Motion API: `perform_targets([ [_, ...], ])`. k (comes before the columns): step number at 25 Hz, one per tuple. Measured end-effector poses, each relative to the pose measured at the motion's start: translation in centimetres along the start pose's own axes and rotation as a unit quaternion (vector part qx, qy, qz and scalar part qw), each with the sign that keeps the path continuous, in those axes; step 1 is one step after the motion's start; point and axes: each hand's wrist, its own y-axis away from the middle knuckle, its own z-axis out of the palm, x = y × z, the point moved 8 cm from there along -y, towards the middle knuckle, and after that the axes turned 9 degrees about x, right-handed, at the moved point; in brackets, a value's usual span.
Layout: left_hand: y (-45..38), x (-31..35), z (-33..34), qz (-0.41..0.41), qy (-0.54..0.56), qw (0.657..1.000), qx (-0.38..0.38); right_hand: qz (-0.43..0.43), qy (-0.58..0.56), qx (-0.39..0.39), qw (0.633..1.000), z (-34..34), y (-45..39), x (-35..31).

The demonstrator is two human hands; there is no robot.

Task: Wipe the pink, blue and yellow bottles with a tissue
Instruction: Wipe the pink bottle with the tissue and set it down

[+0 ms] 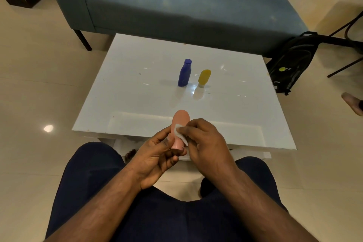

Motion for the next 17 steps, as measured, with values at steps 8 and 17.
perform_targets([
  [8, -0.1, -0.1, -0.1, -0.001, -0.007, 1.000, -0.001, -0.013, 0.012, 0.008, 1.000, 0.2, 0.3, -0.1],
  [17, -0.1, -0.6, -0.2, -0.008, -0.025, 1.000, -0.017, -0.022, 0.074, -0.010, 0.997, 0.2, -2.2, 0.9],
])
